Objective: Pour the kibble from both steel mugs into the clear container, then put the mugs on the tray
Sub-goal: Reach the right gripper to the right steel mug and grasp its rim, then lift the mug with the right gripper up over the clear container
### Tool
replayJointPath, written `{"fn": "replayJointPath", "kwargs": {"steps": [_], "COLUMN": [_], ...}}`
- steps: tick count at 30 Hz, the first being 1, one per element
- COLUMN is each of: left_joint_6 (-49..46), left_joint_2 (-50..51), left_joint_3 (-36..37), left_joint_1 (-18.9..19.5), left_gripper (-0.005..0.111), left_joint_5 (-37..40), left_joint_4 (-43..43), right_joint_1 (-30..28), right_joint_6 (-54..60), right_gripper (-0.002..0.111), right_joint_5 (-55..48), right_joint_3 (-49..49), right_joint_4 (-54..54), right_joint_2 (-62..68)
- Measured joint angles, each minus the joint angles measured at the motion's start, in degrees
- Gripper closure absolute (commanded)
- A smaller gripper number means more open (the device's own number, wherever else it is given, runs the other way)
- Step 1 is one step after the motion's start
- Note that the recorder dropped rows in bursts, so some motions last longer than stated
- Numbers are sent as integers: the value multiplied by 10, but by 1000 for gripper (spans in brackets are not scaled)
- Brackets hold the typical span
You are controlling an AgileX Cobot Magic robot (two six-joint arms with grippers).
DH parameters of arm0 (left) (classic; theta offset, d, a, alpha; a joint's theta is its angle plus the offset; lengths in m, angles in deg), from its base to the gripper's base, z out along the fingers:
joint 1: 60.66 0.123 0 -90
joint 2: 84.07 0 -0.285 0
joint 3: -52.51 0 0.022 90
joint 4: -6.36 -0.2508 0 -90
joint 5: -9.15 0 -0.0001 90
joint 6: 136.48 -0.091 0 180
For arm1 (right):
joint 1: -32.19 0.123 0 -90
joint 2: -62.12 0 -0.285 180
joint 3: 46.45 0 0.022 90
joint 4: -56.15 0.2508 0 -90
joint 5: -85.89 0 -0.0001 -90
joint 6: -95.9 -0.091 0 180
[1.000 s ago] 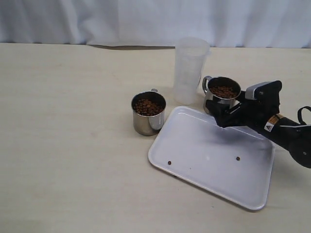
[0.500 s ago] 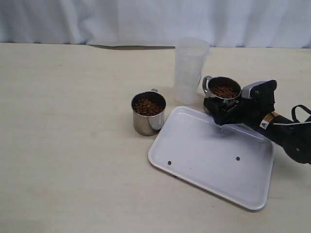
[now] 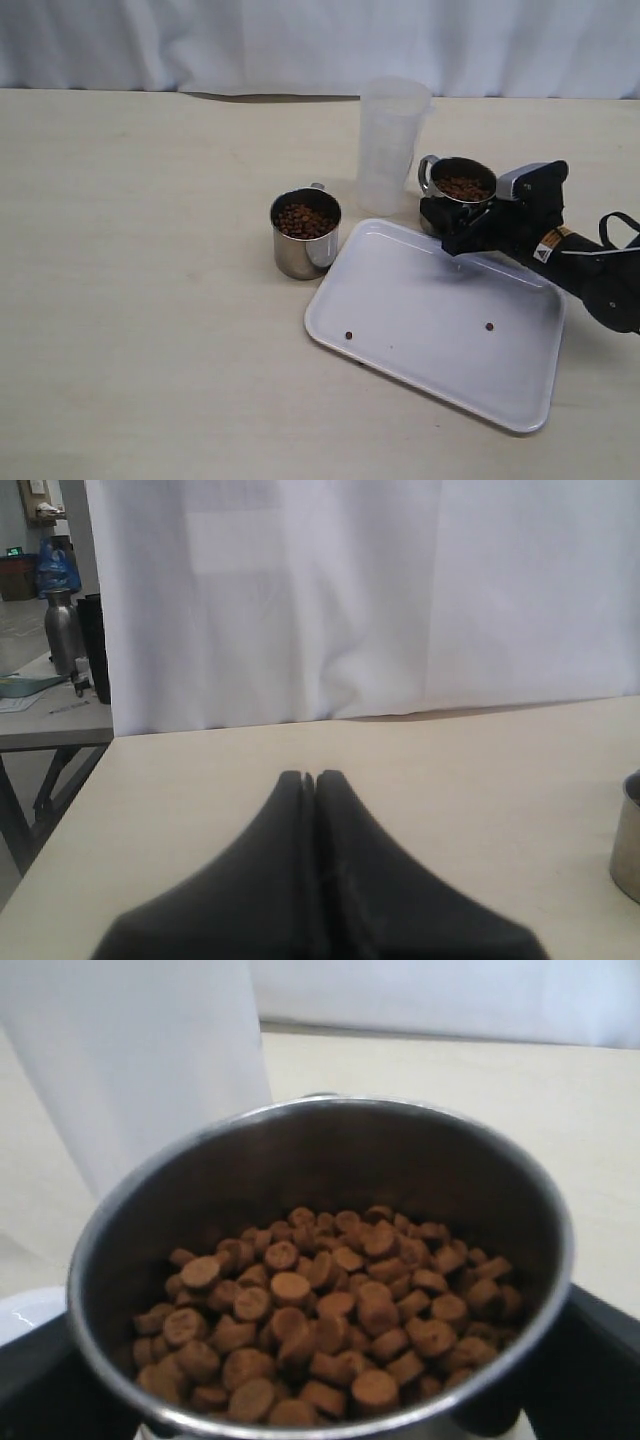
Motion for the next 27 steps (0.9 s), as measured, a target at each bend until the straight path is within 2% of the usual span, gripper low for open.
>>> {"fn": "replayJointPath", "kwargs": {"steps": [7, 15, 19, 21, 25, 27], "left_joint_6": [0, 0, 0, 0, 0, 0], "left_joint_2": [0, 0, 0, 0, 0, 0], "left_joint_3": [0, 0, 0, 0, 0, 0], "left_joint_1": [0, 0, 0, 0, 0, 0], "left_gripper": [107, 107, 107, 107, 107, 107], "left_joint_5": [0, 0, 0, 0, 0, 0], "left_joint_4": [0, 0, 0, 0, 0, 0], "right_joint_1": [0, -1, -1, -1, -1, -1], "right_joint_6": [-1, -4, -124, -180, -201, -210], "right_gripper": [103, 103, 103, 103, 103, 103], "right_joint_5": [-13, -14, -15, -55, -160, -253], "right_joint_3": [-37, -139, -184, -195, -199, -200], "right_joint_4": [8, 127, 143, 133, 128, 131], "right_joint_2": [-54, -167, -228, -260, -301, -341]}}
